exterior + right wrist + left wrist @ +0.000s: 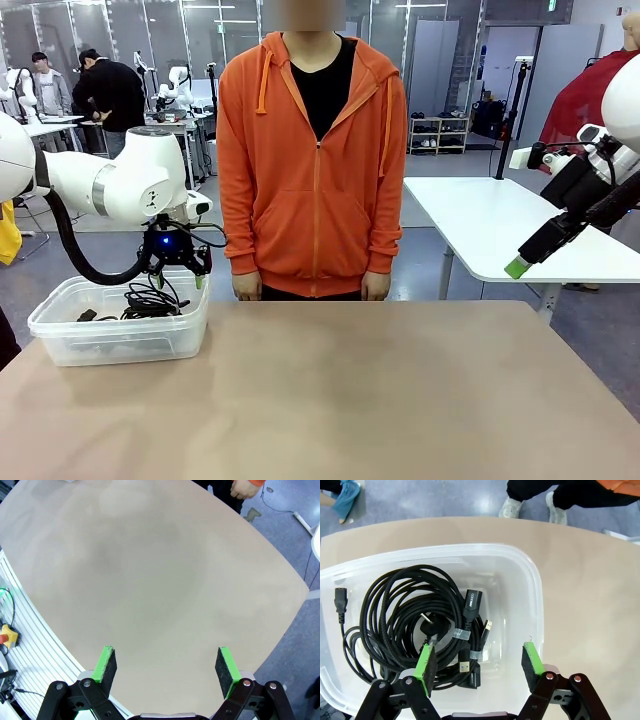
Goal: Organize and store the cables.
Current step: Place the USB Extension Cable into the Organizing box.
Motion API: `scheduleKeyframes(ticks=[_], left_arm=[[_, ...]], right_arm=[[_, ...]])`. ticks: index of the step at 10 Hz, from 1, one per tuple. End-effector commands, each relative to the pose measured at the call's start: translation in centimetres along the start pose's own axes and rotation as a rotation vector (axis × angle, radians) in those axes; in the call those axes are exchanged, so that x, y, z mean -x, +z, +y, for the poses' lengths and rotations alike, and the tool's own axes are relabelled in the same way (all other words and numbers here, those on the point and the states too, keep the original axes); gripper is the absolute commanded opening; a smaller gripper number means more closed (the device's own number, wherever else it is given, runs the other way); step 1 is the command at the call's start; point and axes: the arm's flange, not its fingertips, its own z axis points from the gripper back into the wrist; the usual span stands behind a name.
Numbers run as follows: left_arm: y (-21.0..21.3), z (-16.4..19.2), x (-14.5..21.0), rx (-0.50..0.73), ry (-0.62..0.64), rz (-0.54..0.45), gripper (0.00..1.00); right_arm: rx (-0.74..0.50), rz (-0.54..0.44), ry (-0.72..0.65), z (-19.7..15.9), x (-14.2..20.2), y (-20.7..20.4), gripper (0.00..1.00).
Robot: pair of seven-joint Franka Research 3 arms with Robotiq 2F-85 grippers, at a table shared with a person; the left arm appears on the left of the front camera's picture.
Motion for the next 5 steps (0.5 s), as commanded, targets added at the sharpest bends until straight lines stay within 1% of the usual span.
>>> scheduleKeyframes(ticks=[1, 2, 3, 4, 5], left_arm=[[2.7, 0.7, 0.4, 0.04, -0.073, 0.013, 0.86], [3.3, 1.0, 0.9, 0.061, -0.07, 0.039, 0.86], [2.9, 1.4, 1.1, 0.052, -0.07, 0.083, 0.86], [2.2, 0.1, 0.1, 0.026, -0.048, -0.003, 0.86], [2.2, 0.1, 0.1, 0.026, -0.048, -0.003, 0.86]], right_arm=[[-0.001, -0.005, -0.018, 0.1, 0.0, 0.0, 1.0], [-0.001, -0.005, -0.018, 0.1, 0.0, 0.0, 1.0], [-0.001, -0.005, -0.018, 0.1, 0.0, 0.0, 1.0], [-0.001, -0.005, -0.018, 0.1, 0.0, 0.0, 1.0], [-0.001, -0.005, -0.018, 0.1, 0.0, 0.0, 1.0]])
